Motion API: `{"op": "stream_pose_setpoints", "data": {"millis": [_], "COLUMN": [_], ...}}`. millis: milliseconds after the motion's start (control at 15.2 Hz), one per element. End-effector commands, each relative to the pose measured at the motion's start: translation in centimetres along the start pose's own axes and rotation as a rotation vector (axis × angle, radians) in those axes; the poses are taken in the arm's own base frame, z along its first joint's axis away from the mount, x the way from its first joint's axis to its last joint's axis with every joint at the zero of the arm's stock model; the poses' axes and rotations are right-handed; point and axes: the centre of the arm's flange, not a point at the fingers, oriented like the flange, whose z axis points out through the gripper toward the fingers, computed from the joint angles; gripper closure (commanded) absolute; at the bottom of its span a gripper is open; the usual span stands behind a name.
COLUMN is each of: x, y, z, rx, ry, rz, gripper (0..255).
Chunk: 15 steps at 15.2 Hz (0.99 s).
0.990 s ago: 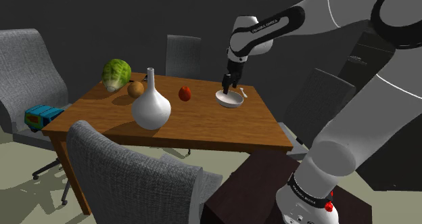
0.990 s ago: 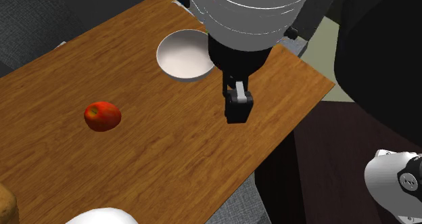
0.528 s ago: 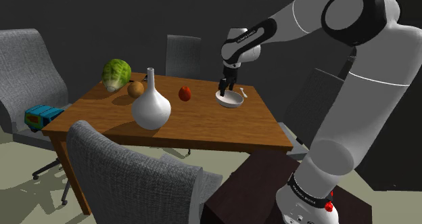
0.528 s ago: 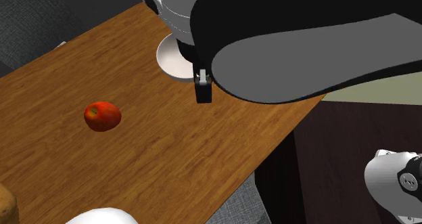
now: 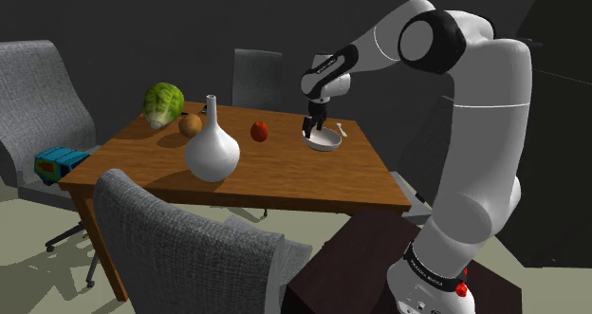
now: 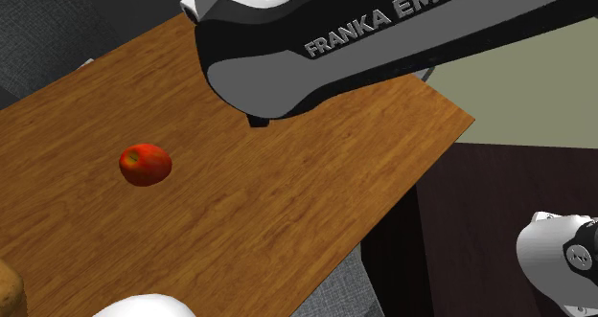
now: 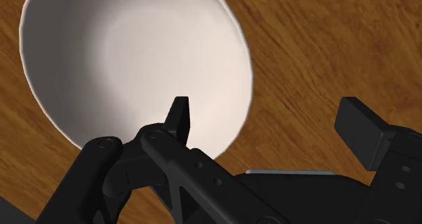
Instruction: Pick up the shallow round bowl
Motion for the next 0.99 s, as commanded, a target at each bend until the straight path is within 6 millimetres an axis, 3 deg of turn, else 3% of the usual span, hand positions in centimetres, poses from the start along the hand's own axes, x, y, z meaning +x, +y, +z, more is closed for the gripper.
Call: {"op": "stream_pose_setpoints", "data": {"millis": [0, 396, 528, 594, 924], "x": [0.4, 0.5, 0.5, 0.4, 0.5], "y": [0.7, 0.4, 0.4, 0.4, 0.4], "z": [1.1, 4.6, 4.6, 4.6, 4.5], "rx": [-0.002, -0.002, -0.002, -0.002, -0.002], "ry": [-0.001, -0.001, -0.001, -0.001, -0.001], "rz": [0.001, 0.001, 0.001, 0.001, 0.001], "gripper": [0, 0, 0, 255, 255]}}
